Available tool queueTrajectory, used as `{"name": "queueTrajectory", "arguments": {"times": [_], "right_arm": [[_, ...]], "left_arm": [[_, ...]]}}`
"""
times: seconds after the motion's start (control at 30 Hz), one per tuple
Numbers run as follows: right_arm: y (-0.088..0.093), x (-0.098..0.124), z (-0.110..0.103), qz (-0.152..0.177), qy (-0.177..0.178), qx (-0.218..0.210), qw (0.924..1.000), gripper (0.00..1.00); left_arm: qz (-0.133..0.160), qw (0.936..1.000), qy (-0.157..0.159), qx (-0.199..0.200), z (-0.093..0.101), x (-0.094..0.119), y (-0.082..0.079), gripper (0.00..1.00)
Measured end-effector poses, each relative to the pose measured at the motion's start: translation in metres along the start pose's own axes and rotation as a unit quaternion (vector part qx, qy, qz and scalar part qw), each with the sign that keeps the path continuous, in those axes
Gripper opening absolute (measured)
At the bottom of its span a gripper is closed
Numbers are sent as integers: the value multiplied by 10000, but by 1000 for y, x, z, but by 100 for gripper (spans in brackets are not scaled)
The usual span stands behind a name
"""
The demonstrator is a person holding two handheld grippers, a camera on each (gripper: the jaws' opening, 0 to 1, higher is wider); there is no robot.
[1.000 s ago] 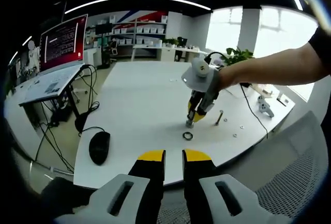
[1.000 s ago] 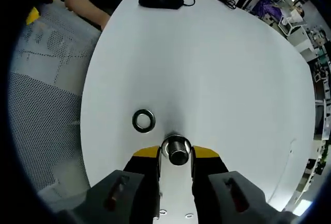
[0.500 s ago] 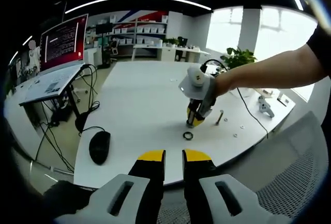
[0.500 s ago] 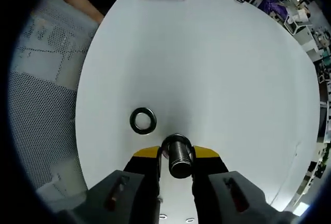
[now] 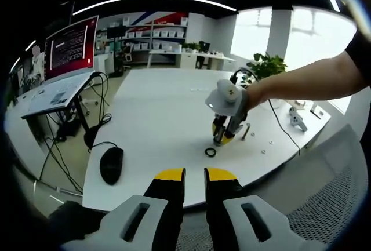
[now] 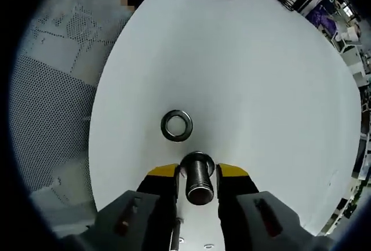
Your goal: Place the washer onto the threaded stud by aligning its center hole with the stud, sliding it down to the base, and recovering from edge contact or off-axis alignment until the washer reaches the visible bottom stop.
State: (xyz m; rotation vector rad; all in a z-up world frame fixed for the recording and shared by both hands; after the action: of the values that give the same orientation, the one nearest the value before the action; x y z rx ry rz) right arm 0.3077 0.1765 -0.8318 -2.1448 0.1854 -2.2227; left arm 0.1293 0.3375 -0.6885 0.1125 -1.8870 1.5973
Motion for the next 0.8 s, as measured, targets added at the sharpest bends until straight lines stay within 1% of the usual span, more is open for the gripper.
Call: {"name": "queueTrajectory", "arguments": {"times": [0.03, 0.1, 0.2, 0.27, 0.33, 0.43, 0.8], "right_arm": [[-3, -1, 1, 144, -15, -106, 9998, 34], [-6, 2, 1, 216, -19, -164, 9996, 37], [-13, 8, -1, 382, -18, -44, 9993, 41], [-18, 13, -6, 501, -86, 72, 9987, 42], [-25, 17, -7, 697, -114, 34, 9975, 43], [-31, 20, -13, 843, -279, 28, 9960, 46], [-33, 13, -31, 694, -482, 475, 9953, 45]], "left_arm": [[2, 10000, 0, 0, 0, 0, 0, 10], [11, 10000, -2, 1, 0, 0, 0, 10], [15, 10000, 1, 5, 0, 0, 0, 10], [28, 10000, -5, 9, 0, 0, -1, 10], [44, 10000, -10, 14, 0, 0, -1, 10], [45, 10000, -4, 16, 0, 0, -1, 10], [65, 10000, -2, 16, -1, 1, -2, 10]]}}
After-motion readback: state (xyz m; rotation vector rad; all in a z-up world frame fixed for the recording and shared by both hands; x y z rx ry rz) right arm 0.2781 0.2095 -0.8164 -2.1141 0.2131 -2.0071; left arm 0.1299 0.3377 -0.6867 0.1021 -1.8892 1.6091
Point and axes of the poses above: the point that each gripper's makers call its tool centre point, and the gripper's own axes: x roughly backward along the fingers, z roughly to its right, y roughly out of its underside, the point moved 3 cm from there along x, roughly backward along the fingers, and after that the axes turned 12 degrees about -x, right-handed, at the moved point
